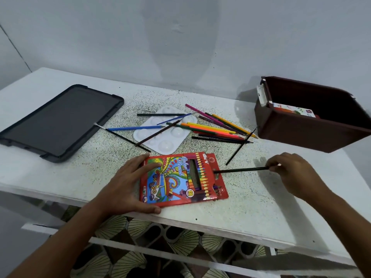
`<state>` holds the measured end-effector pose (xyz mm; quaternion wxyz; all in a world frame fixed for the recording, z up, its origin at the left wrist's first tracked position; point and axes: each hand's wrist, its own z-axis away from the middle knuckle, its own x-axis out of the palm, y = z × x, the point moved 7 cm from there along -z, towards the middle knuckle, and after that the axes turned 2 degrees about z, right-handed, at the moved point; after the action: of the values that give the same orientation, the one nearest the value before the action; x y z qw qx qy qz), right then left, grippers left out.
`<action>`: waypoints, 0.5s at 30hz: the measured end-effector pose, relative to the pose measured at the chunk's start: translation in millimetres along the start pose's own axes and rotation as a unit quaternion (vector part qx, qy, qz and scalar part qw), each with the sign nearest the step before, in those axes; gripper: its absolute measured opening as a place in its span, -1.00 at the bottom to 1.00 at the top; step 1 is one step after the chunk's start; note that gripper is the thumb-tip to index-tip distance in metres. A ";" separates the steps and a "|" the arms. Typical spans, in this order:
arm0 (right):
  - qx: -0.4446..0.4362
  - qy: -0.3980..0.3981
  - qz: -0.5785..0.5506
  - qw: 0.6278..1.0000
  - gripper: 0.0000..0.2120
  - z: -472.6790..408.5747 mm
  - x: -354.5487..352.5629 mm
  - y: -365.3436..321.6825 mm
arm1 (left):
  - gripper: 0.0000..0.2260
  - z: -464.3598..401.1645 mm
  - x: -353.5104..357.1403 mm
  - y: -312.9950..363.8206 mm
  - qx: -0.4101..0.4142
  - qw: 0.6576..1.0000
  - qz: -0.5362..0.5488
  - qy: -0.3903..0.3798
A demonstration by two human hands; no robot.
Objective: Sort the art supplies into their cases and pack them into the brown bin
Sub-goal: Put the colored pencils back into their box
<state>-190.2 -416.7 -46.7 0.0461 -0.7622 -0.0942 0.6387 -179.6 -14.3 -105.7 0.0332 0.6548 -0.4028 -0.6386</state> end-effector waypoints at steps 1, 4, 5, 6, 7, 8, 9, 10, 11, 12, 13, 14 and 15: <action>-0.014 -0.006 -0.013 1.000 -0.84 0.7 4.9 -6.8 | -0.08 -0.4 0.3 0.5 0.001 1.000 0.002 0.000; -0.056 -0.020 -0.064 0.996 -0.80 -1.0 20.7 -37.0 | -0.07 -1.2 0.0 1.4 0.010 1.000 0.000 0.005; -0.065 -0.022 -0.083 0.994 -0.81 -1.3 24.8 -48.3 | -0.07 -1.7 -0.2 1.7 0.014 1.000 -0.001 0.009; -0.073 -0.027 -0.102 0.992 -0.83 -1.7 29.4 -59.2 | -0.07 -1.8 -0.2 1.9 0.015 1.000 0.000 0.010; -0.083 -0.035 -0.114 0.989 -0.84 -1.5 33.9 -70.2 | -0.07 -1.8 -0.3 2.2 0.014 1.000 0.001 0.011; -0.094 -0.044 -0.126 0.987 -0.84 -1.2 39.1 -80.4 | -0.07 -1.7 -0.5 2.2 0.013 1.000 0.002 0.011; -0.105 -0.050 -0.137 0.984 -0.84 -0.3 43.7 -89.0 | -0.07 -1.5 -0.8 2.5 0.012 1.000 0.002 0.011; -0.115 -0.053 -0.150 0.981 -0.85 1.0 47.5 -95.8 | -0.08 -1.7 -0.7 2.5 0.012 1.000 0.002 0.010; -0.122 -0.051 -0.162 0.978 -0.85 2.6 50.8 -100.9 | -0.08 -1.3 -0.7 2.5 0.010 1.000 0.001 0.008; -0.120 -0.051 -0.172 0.977 -0.85 3.7 53.5 -104.0 | -0.08 -1.2 -0.4 2.5 0.010 1.000 0.001 0.007; -0.113 -0.053 -0.178 0.976 -0.85 5.4 55.0 -105.0 | -0.08 -1.5 0.1 3.2 0.010 1.000 0.001 0.005; -0.110 -0.056 -0.183 0.975 -0.86 5.1 57.3 -107.1 | -0.08 -0.3 -0.6 2.2 0.008 1.000 0.001 0.006; -0.107 -0.056 -0.188 0.975 -0.86 6.3 57.8 -107.3 | -0.08 -0.7 -0.4 2.7 0.008 1.000 0.000 0.005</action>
<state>-195.8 -300.4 -83.2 0.0784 -0.6943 -0.3059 0.6467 -180.3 -16.3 -103.7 0.0300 0.6581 -0.4080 -0.6321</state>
